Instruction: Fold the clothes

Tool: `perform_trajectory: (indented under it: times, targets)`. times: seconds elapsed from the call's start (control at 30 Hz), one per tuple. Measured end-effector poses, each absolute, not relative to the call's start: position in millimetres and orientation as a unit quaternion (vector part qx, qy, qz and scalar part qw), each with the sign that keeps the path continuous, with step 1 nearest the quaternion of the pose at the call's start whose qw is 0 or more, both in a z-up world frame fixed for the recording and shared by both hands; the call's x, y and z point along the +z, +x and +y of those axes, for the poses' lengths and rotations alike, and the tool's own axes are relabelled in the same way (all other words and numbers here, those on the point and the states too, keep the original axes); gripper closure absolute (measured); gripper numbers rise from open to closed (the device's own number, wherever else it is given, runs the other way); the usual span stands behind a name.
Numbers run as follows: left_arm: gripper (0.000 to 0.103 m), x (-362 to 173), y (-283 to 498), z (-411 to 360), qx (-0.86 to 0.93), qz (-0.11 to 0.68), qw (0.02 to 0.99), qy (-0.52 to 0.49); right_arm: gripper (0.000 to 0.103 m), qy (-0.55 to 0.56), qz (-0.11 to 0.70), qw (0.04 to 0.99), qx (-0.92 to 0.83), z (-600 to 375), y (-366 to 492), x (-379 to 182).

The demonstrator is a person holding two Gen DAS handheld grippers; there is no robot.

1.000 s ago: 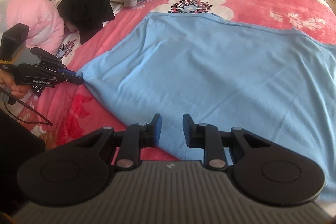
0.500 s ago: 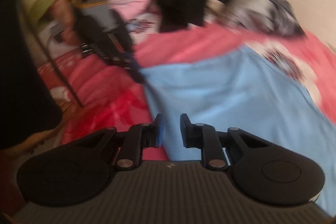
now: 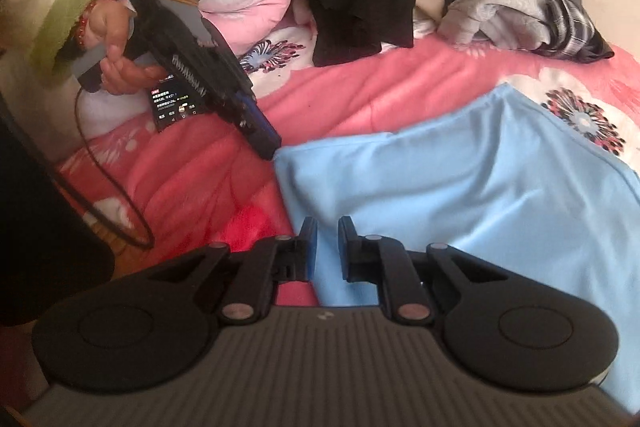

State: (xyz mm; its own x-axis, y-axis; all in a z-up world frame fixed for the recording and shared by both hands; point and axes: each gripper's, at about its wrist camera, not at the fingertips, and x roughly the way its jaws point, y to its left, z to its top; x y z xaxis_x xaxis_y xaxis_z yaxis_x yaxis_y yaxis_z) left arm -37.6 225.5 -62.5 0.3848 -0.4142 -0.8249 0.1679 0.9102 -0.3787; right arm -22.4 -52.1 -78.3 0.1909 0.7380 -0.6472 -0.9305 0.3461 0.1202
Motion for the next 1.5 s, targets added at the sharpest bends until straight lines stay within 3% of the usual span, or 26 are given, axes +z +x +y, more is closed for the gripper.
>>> perform_trajectory:
  times: [0.17,0.33,0.4,0.53,0.63,0.8,0.93,1.1,1.27,1.5]
  targets:
    - [0.05,-55,-29,226,-0.171,0.518,0.82,-0.176,0.093,-0.148,0.331,0.749,0.555,-42,-28,-93]
    - [0.049,-56,-20,206,-0.182,0.513,0.82,-0.178,0.093,-0.149,0.324,0.752,0.555,-41,-36,-88]
    - [0.053,-59,-18,198,-0.182,0.514,0.821,-0.167,0.093,-0.149,0.321,0.753,0.555,-41,-39,-86]
    - [0.089,-68,-15,188,-0.171,0.518,0.825,-0.147,0.093,-0.15,0.316,0.755,0.554,-41,-45,-82]
    - [0.094,-73,-13,196,-0.157,0.521,0.823,-0.165,0.093,-0.154,0.315,0.759,0.548,-36,-43,-84]
    - [0.095,-76,-13,200,-0.151,0.52,0.824,-0.168,0.093,-0.115,0.357,0.744,0.553,-27,-37,-98]
    - [0.095,-75,-13,199,-0.155,0.519,0.826,-0.155,0.093,-0.126,0.325,0.747,0.566,-32,-43,-86]
    - [0.088,-74,-13,205,-0.164,0.523,0.821,-0.159,0.093,-0.088,0.34,0.779,0.52,-41,-14,-87]
    - [0.066,-63,-24,218,-0.162,0.518,0.822,-0.173,0.093,-0.073,0.355,0.746,0.559,-32,-30,-95]
    - [0.061,-48,-45,200,-0.206,0.508,0.833,-0.078,0.093,-0.036,0.376,0.762,0.526,-52,-22,-92]
